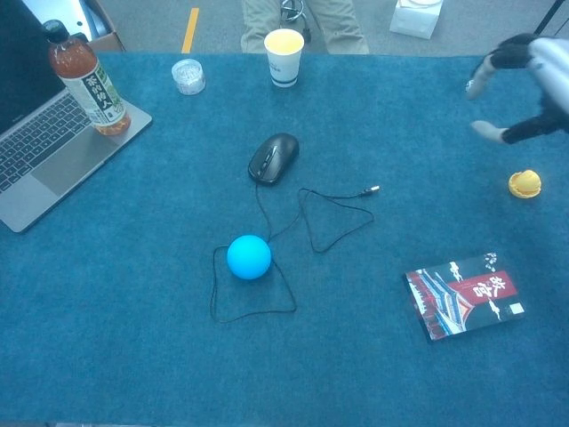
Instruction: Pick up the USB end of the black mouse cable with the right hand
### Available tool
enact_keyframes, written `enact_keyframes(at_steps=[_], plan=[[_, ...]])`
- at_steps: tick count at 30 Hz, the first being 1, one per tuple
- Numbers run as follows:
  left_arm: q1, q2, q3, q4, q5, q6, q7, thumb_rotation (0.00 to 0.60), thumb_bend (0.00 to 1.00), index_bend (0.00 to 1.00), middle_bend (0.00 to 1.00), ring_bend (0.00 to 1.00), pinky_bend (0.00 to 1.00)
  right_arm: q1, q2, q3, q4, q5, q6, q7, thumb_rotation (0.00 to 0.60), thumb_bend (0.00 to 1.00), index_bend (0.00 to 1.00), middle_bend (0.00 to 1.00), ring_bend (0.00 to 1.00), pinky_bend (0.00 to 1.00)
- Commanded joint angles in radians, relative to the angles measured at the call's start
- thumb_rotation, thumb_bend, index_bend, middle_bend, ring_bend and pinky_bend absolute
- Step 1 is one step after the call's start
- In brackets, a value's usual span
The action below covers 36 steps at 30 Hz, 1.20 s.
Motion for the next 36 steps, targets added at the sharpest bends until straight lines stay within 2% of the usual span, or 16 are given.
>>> enact_keyframes(at_steps=[1,5,9,21,36], plan=[[0.002,0.001,0.0,0.003,0.001,0.002,-0.006,0.6,0.15,0.24,0.17,0.16,0.09,0.06,-0.047,0.011,0.015,0.065,-0.058,-0.064,0.6,0.25,0.48,0.31,0.11,0.1],[0.007,0.002,0.001,0.011,-0.004,0.004,-0.017,0.6,0.15,0.24,0.17,0.16,0.09,0.114,-0.097,0.0,0.047,0.115,-0.085,-0.143,0.6,0.25,0.5,0.31,0.11,0.1],[0.009,0.001,0.002,0.021,-0.01,-0.001,-0.027,0.6,0.15,0.24,0.17,0.16,0.09,0.149,-0.154,-0.034,0.093,0.141,-0.081,-0.242,0.6,0.25,0.51,0.31,0.11,0.1],[0.011,-0.005,-0.001,0.045,-0.017,-0.007,-0.051,0.6,0.15,0.24,0.17,0.16,0.09,0.22,-0.296,-0.086,0.239,0.208,-0.095,-0.346,0.6,0.25,0.51,0.3,0.12,0.1],[0.011,-0.01,-0.003,0.064,-0.024,-0.015,-0.068,0.6,0.15,0.24,0.17,0.16,0.09,0.292,-0.402,-0.105,0.355,0.304,-0.138,-0.422,0.6,0.25,0.51,0.29,0.12,0.1]])
